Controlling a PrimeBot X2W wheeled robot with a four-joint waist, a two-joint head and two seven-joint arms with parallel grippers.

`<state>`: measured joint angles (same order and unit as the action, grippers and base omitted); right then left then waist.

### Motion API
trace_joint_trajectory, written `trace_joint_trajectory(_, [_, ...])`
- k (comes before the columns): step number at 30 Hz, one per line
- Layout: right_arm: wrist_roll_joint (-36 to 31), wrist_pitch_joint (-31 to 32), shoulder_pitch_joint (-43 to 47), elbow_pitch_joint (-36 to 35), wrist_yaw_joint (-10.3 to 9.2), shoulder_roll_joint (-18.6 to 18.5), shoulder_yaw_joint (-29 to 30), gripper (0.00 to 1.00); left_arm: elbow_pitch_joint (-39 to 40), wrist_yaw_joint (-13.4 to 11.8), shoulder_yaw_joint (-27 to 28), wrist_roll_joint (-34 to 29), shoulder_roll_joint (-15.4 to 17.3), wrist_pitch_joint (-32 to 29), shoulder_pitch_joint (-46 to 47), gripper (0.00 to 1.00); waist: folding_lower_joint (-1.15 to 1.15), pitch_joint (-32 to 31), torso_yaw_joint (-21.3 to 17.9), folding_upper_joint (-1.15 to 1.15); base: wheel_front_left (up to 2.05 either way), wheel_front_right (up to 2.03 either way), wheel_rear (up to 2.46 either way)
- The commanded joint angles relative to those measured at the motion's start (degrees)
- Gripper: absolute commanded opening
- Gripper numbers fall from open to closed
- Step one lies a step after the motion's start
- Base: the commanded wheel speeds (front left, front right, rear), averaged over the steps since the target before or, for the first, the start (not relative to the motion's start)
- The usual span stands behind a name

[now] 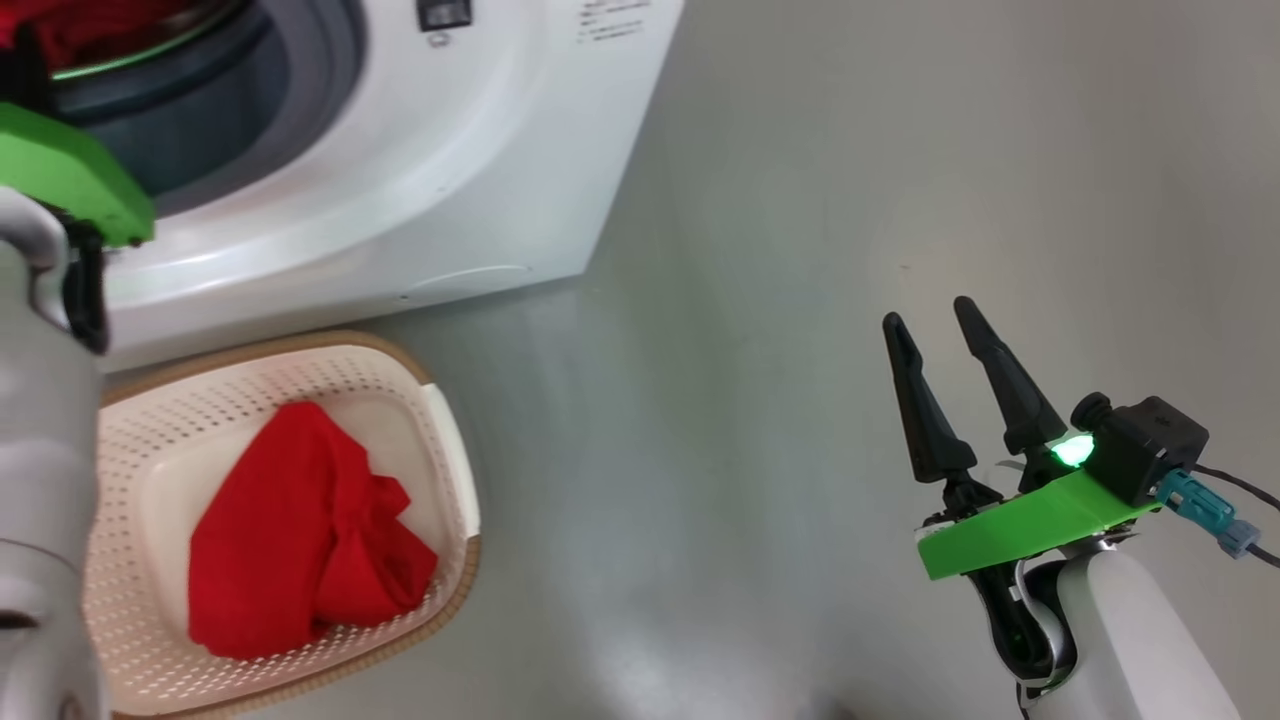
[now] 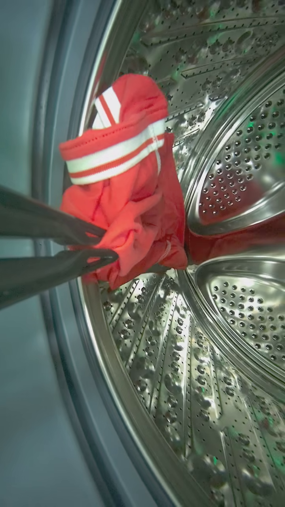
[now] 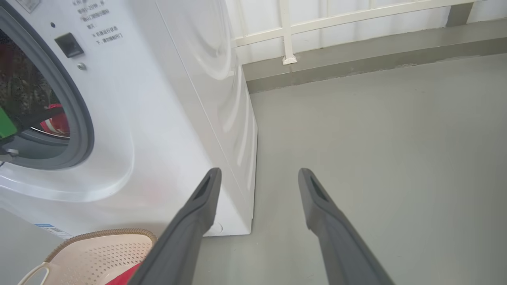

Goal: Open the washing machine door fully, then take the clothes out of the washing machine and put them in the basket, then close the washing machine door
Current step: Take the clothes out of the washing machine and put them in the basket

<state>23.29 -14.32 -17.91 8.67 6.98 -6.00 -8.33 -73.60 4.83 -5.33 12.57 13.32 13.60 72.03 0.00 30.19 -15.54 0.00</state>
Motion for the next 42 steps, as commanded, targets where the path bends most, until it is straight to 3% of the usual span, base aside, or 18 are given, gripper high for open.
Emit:
trace_joint_trajectory(1, [-0.8,-0.7,0.7,-1.5,0.51,-0.7,-0.7,1.0,2.4,0.7,1.1,1.0,1.6,1.0,-1.2,0.0,0.0,-2.1,2.3,0.0,0.0,0.0,0.0])
trace_joint_trajectory(22, [-0.7,-0.7,6.0,-1.3,0.51,-5.2,2.1,1.0,46.3,2.6,3.8,3.2,-5.4,1.4,-29.6,0.0,0.0,-12.2,11.4,0.0,0.0,0.0,0.0])
trace_joint_trajectory(34, [-0.3,-0.7,8.2,-1.1,0.51,-6.6,2.9,1.0,65.4,2.6,1.7,5.9,-5.3,0.9,-43.5,0.0,0.0,-15.7,14.8,0.0,0.0,0.0,0.0])
trace_joint_trajectory(42, [-0.2,-0.7,8.8,-1.2,0.51,-6.8,3.1,1.0,83.2,0.3,1.8,6.3,-5.1,-3.1,-50.8,0.0,0.0,-16.5,16.5,0.0,0.0,0.0,0.0])
